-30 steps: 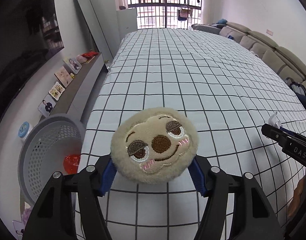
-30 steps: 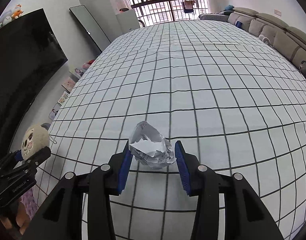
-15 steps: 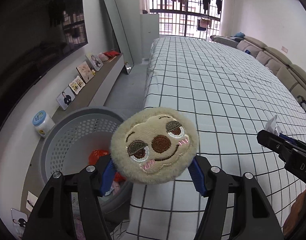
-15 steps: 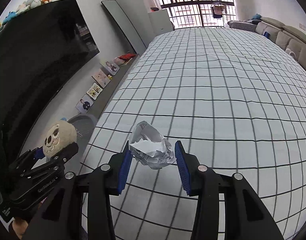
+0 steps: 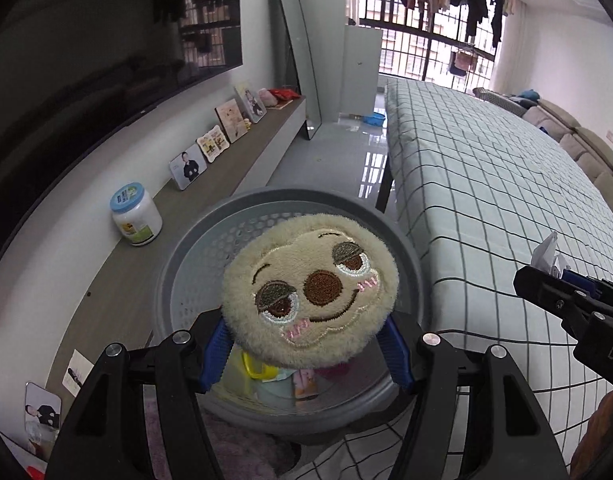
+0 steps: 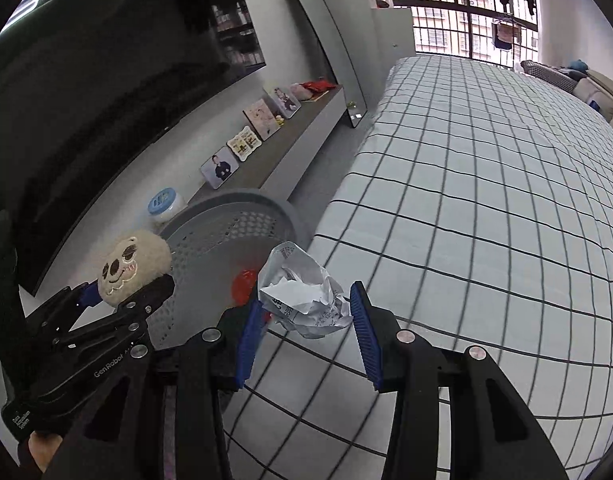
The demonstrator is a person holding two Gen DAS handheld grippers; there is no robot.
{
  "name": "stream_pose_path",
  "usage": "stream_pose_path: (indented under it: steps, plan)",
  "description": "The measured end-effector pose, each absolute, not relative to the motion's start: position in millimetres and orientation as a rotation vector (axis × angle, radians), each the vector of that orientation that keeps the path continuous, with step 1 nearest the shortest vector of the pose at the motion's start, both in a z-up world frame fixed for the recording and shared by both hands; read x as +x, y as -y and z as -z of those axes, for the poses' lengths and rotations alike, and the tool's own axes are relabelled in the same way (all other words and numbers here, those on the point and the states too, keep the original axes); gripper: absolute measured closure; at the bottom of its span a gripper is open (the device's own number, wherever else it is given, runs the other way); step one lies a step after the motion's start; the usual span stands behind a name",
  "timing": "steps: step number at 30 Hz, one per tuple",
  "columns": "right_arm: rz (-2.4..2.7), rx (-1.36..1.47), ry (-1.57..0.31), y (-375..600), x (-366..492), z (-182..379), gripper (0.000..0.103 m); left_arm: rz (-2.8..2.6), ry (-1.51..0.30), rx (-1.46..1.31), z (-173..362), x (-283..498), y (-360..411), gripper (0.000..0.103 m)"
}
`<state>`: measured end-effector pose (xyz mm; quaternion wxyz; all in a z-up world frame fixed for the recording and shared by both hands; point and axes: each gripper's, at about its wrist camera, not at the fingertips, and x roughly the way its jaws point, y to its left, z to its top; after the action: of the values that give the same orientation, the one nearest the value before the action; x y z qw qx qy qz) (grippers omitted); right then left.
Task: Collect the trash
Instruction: 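Carry the plush ball and foil over the grey basket and release both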
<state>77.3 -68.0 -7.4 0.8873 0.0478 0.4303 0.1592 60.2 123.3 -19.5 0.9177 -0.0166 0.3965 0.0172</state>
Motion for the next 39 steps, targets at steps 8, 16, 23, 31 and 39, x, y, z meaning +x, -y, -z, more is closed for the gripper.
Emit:
stream_pose_path:
  steps: [8,16,23,31,39]
  plan:
    - [-0.419,0.014,-0.920,9,99,20,0.061,-0.078,-0.841,-0.069,39,67,-165,0.041]
    - [-0.442,-0.026,-0.954,-20,119,38,0.061,-0.089,-0.867,-0.084,56,82,-183,0.040]
    - [-0.448,-0.032,-0.957,-25,128,45,0.061,-0.100,-0.880,-0.095,62,89,-190,0.040]
    - [-0.454,-0.028,-0.956,-26,131,47,0.059,-0.104,-0.882,-0.092,63,91,-190,0.038]
    - [-0.448,-0.010,-0.923,-19,126,39,0.045,-0.112,-0.857,-0.084,52,87,-189,0.026]
